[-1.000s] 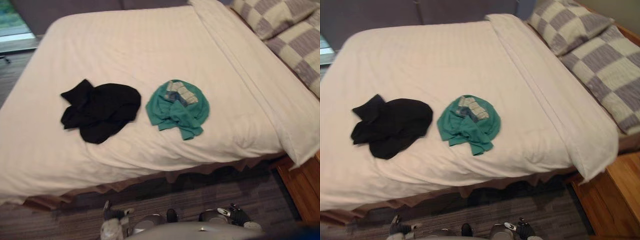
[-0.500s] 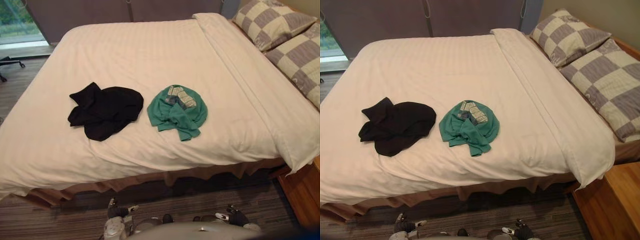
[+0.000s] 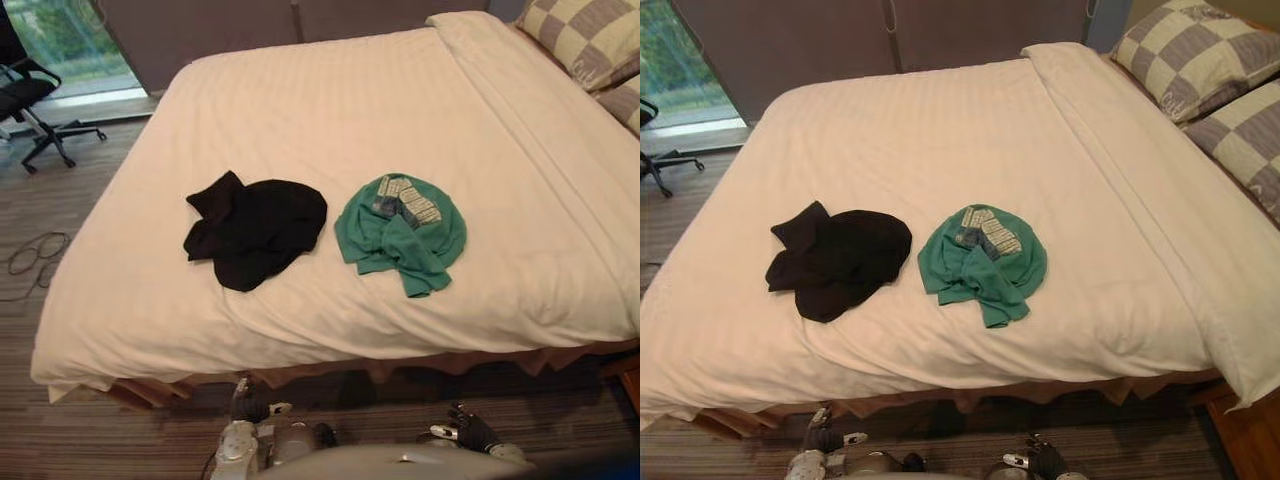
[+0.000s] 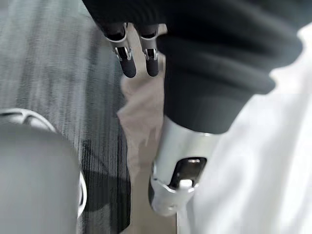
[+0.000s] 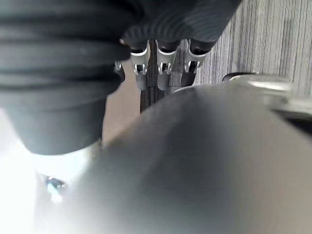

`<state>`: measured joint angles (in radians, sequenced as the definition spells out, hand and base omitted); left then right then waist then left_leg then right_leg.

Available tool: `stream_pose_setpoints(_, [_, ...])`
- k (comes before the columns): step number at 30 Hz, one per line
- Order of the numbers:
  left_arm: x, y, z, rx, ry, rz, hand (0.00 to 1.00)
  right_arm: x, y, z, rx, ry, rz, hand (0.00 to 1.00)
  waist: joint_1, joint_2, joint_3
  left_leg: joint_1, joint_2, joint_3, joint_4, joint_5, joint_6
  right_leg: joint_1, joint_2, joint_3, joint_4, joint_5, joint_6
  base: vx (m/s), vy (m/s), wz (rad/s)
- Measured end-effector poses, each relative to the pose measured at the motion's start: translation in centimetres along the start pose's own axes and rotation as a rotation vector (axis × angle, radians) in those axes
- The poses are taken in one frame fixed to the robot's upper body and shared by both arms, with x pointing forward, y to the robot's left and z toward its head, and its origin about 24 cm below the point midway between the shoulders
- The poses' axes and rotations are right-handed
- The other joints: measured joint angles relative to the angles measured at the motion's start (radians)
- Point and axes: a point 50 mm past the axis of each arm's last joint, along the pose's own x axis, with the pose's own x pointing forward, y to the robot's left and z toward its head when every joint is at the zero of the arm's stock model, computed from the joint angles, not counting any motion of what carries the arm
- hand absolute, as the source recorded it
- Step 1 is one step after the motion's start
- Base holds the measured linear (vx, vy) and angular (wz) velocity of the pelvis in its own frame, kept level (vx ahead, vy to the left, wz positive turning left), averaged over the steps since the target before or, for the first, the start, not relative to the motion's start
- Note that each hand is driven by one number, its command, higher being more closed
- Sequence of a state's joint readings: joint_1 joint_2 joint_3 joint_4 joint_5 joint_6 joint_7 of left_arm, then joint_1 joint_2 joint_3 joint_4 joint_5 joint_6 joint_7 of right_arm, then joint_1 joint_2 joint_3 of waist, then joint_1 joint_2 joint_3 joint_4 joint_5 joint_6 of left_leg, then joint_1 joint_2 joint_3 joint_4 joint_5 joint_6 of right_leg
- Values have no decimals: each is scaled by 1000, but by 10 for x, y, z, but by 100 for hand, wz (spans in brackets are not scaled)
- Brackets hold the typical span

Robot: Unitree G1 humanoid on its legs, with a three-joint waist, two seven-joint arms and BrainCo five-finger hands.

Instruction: Tidy the bed and pick cloth on bed and put in laundry

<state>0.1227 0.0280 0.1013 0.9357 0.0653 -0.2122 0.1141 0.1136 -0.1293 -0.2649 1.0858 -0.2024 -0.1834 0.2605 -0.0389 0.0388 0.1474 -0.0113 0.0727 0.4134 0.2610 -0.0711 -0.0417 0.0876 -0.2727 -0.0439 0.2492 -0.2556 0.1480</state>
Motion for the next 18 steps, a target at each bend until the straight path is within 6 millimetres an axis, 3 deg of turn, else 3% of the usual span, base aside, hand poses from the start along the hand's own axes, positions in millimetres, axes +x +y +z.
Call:
stream_pose_setpoints(2, [0,-5,1,13,-7,-37,0,-1,-3,0,-14,-6,-9,0,-12,15,-2,23,-14,-29,-54,-1,-1,-7,2,0,2,5,10,-8,1,-11])
stream_pose_setpoints(4, [1,-7,4,9,-15,-66,0,-1,-3,1,-21,-17,-17,0,-12,13,0,63,-26,-55,-128,-2,-2,-1,8,1,-5,16,20,-24,42,-10])
stream_pose_setpoints(7, [1,-3,-3,15,19,-98,0,1,8,2,-19,-34,-1,0,3,-24,7,130,-50,-36,-245,41,0,7,-2,-23,-34,52,17,-74,41,-34])
stream_pose_setpoints(9, [-1,5,-12,-68,68,-73,0,4,14,10,-76,-72,32,0,6,-41,12,188,-60,-4,-358,89,-12,-13,-3,-100,-11,62,-15,-71,-20,-45])
stream_pose_setpoints(12, [-2,15,-16,-109,100,-65,0,7,29,15,-169,-98,105,0,-3,-76,13,177,-52,-7,-366,96,-18,-5,26,-110,-65,84,-14,-69,7,-16])
stream_pose_setpoints(15, [-1,14,-16,-106,97,-94,0,7,32,18,-214,-116,145,0,-6,-78,11,150,-38,-45,-366,104,-21,3,62,-92,-136,102,-22,-9,-22,2])
stream_pose_setpoints(18, [-1,11,-16,-103,96,-104,0,6,31,15,-213,-104,153,0,-8,-72,9,148,-36,-74,-367,108,-18,32,67,-115,-163,108,-26,58,-40,23])
